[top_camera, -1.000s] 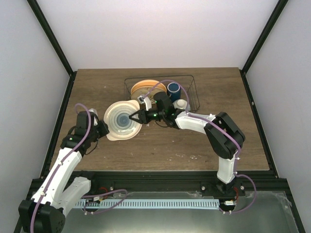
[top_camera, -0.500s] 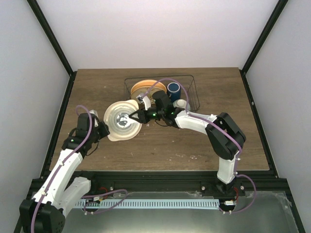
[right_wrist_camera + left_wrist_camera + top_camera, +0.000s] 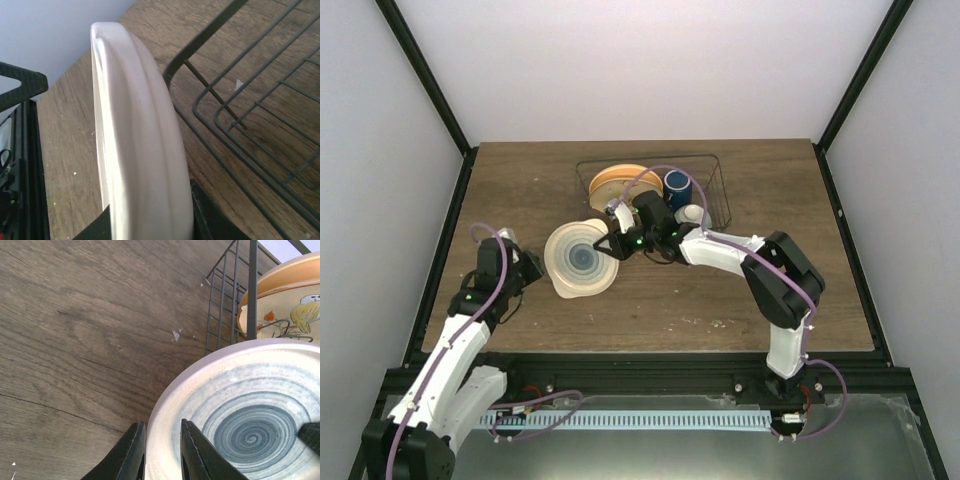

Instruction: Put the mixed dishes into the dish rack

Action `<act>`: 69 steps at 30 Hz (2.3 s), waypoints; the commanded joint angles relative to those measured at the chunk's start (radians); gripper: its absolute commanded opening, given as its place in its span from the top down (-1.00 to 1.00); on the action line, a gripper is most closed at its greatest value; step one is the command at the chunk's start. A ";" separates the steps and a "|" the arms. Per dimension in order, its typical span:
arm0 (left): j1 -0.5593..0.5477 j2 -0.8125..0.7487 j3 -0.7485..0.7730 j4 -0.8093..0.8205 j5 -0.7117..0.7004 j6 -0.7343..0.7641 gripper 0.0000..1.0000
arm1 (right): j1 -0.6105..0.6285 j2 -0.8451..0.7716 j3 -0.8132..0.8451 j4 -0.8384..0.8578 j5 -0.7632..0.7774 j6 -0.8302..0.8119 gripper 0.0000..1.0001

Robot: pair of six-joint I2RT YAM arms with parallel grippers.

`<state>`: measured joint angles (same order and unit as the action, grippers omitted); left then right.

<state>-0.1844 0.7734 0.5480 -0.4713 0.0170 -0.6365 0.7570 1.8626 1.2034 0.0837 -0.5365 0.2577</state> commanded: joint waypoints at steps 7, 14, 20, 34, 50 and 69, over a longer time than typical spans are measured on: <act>0.003 -0.002 -0.031 0.056 -0.010 -0.015 0.57 | 0.001 -0.028 0.061 0.071 -0.019 -0.020 0.89; 0.004 -0.072 0.024 0.002 -0.037 0.045 0.42 | 0.001 -0.069 0.056 0.025 -0.044 -0.139 0.90; 0.004 -0.084 0.112 -0.069 -0.066 0.103 -0.28 | 0.001 -0.138 0.051 -0.026 -0.024 -0.299 0.95; 0.003 -0.077 0.090 -0.044 -0.043 0.104 -0.35 | 0.001 -0.418 -0.028 0.014 0.191 -0.543 0.99; 0.003 -0.042 0.070 -0.005 -0.027 0.112 -0.36 | -0.021 -0.599 -0.284 0.376 0.452 -1.005 0.99; 0.004 -0.016 0.060 0.016 -0.013 0.116 -0.36 | -0.154 -0.628 -0.259 0.342 0.270 -0.943 0.99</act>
<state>-0.1837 0.7574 0.6193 -0.4847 -0.0124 -0.5274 0.6247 1.2724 0.8696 0.2474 -0.2245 -0.6960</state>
